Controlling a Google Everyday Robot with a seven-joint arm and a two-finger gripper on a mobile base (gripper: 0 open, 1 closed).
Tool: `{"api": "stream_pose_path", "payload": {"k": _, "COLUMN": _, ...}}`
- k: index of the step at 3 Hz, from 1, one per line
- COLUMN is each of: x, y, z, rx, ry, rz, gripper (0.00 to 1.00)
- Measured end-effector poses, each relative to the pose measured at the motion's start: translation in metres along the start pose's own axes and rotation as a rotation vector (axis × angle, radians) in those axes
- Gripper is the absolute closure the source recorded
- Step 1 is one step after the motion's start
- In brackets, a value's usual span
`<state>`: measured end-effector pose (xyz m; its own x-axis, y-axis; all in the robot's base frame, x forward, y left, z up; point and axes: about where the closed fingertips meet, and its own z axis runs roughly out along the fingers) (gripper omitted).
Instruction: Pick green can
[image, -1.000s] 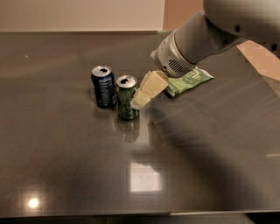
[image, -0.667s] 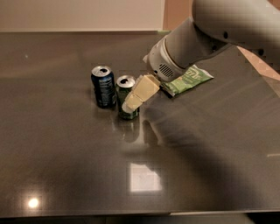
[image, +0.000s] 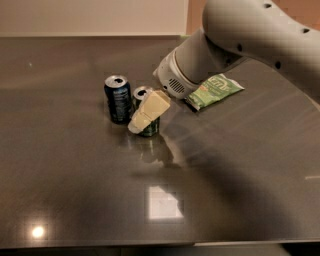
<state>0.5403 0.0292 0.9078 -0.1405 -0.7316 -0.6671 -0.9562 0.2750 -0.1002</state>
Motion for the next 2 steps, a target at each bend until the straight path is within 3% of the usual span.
{"api": "stream_pose_path", "payload": {"k": 2, "x": 0.0025, "y": 0.001, "z": 0.0114, "rx": -0.015, "ry": 0.016, "rz": 0.013, "gripper": 0.43}}
